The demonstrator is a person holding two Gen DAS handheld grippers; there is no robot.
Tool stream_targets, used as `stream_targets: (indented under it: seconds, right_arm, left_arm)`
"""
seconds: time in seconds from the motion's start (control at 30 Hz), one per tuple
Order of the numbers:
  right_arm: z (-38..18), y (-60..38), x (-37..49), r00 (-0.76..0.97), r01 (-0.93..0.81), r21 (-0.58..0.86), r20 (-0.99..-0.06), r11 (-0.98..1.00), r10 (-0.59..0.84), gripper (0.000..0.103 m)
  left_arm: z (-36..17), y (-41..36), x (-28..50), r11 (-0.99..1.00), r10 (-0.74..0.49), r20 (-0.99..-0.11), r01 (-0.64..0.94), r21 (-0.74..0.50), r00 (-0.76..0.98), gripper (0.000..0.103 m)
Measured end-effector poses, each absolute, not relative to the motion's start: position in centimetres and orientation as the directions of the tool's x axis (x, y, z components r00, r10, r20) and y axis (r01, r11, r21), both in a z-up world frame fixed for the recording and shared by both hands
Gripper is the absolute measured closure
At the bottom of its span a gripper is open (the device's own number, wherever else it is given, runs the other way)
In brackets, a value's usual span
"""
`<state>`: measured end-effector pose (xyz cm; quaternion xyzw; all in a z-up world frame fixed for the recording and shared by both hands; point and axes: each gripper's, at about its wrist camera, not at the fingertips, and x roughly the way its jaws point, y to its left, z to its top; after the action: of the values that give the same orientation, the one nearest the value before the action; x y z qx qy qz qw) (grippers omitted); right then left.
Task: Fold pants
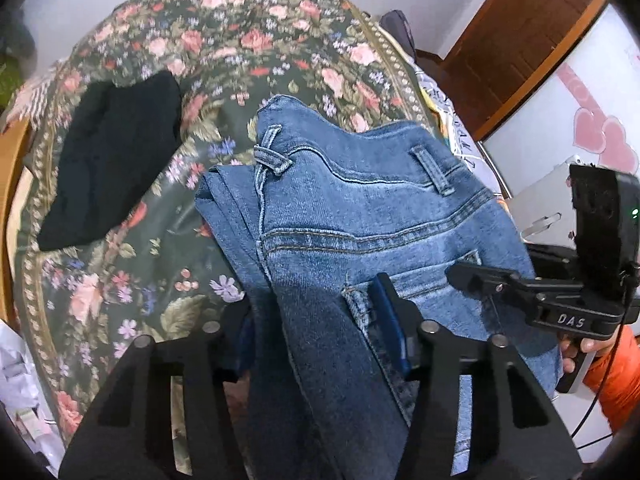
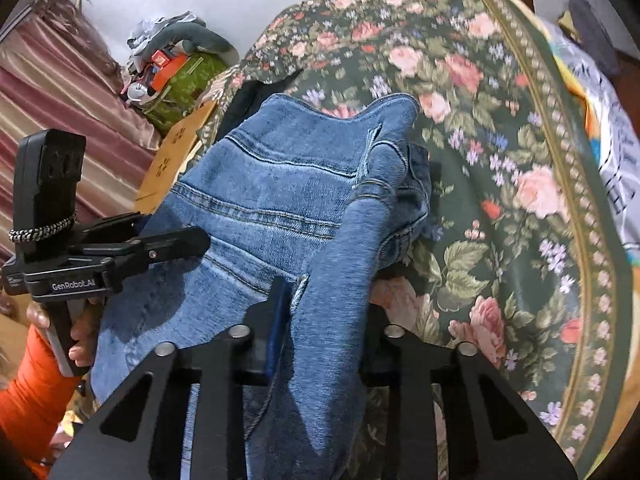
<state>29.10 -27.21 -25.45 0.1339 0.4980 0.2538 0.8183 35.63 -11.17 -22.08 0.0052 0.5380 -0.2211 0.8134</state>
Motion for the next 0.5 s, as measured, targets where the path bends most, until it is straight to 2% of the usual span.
stream_targets:
  seconds: [0.07, 0.2, 0.33, 0.5]
  right_arm:
    - [-23.9, -26.3, 28.9, 0.405, -0.327, 0.448, -0.729, 0.832, 0.552, 0.088]
    - [-20.3, -24.5, 28.4, 0.477, -0.395, 0.385, -0.690, 0.834, 0.545, 0.088]
    - [-17.5, -22.7, 28.9, 0.517, -0.435, 0.360, -0.651, 0.825, 0.556, 0.089]
    - [-18.2, -20.5, 30.9, 0.498, -0.430, 0.366, -0.667, 0.826, 0.554, 0.088]
  left_arm:
    - [-20.8, -10.8, 35.0, 0.901, -0.355, -0.864, 0.378, -0.214, 0.357, 0.058]
    - [-18.4, -9.1, 35.0, 0.908, -0.356, -0.839, 0.365, -0.206, 0.411, 0.063]
    - [-15.7, -6.2, 35.3, 0.916, -0.365, -0.806, 0.333, -0.222, 0.467, 0.075]
    - [-16.1, -2.8, 37.2, 0.932, -0.347, -0.823, 0.267, -0.247, 0.450, 0.075]
